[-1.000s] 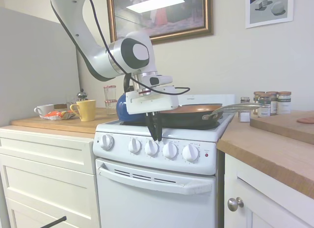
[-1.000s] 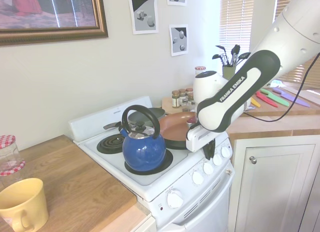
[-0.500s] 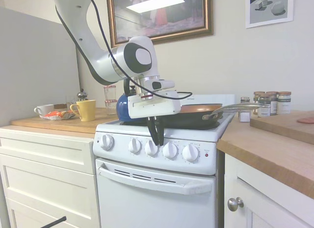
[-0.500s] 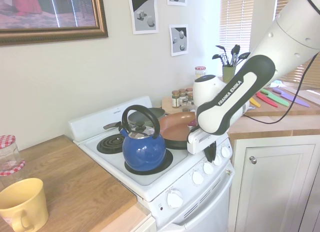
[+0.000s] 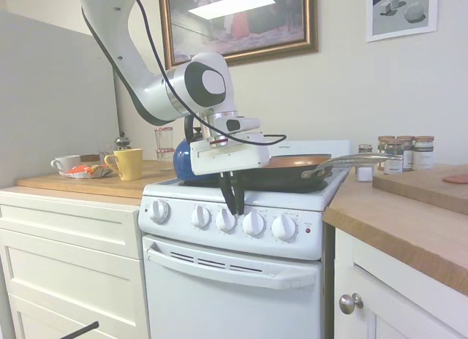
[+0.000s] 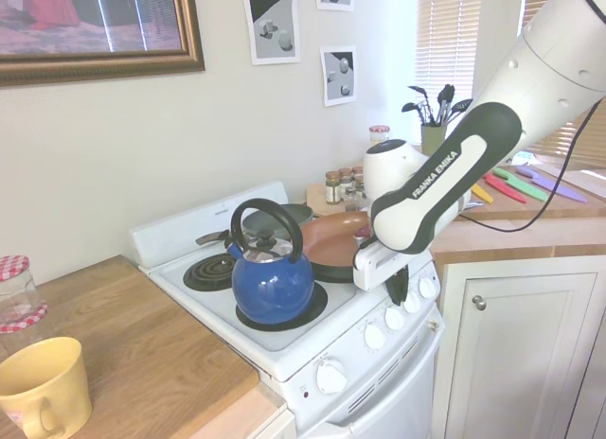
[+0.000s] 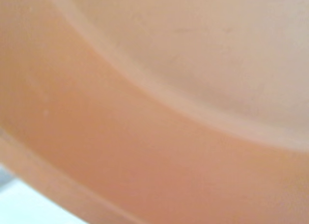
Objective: Turn on the stove on the top left
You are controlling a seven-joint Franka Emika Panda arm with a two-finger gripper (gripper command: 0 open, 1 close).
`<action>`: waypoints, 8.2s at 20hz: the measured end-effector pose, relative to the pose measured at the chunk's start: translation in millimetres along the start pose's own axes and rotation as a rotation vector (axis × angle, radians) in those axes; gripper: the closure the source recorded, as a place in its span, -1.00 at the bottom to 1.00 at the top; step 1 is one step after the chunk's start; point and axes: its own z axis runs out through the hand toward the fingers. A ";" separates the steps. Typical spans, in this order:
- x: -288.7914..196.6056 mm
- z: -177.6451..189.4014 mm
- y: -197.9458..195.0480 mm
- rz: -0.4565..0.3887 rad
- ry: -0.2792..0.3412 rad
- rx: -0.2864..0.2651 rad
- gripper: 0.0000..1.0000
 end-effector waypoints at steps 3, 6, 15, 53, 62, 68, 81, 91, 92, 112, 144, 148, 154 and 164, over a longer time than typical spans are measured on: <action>1.9 -4.6 0.9 0.004 0.012 0.003 1.00; 0.4 -7.7 -1.1 -0.002 0.020 0.003 1.00; -11.3 -7.1 -9.5 -0.022 0.014 -0.008 1.00; -35.9 -0.3 -4.0 -0.039 0.009 -0.036 1.00; -47.7 -1.7 -12.6 -0.046 0.012 -0.035 1.00; -71.3 4.1 -23.9 -0.053 0.000 -0.040 1.00; -71.1 18.5 -18.4 -0.020 -0.018 -0.013 1.00; -58.3 -1.2 -13.6 -0.007 0.002 0.022 1.00; -56.2 -3.2 -13.5 -0.007 0.005 0.025 1.00; -51.4 -3.7 -18.4 -0.018 -0.010 0.046 1.00; -50.2 30.0 -11.7 -0.008 -0.030 0.007 1.00; -51.7 30.0 -13.0 -0.016 -0.025 0.004 1.00; -54.0 15.1 -14.9 -0.024 -0.008 0.026 1.00; -70.8 -50.1 -1.5 -0.012 0.019 0.122 -1.00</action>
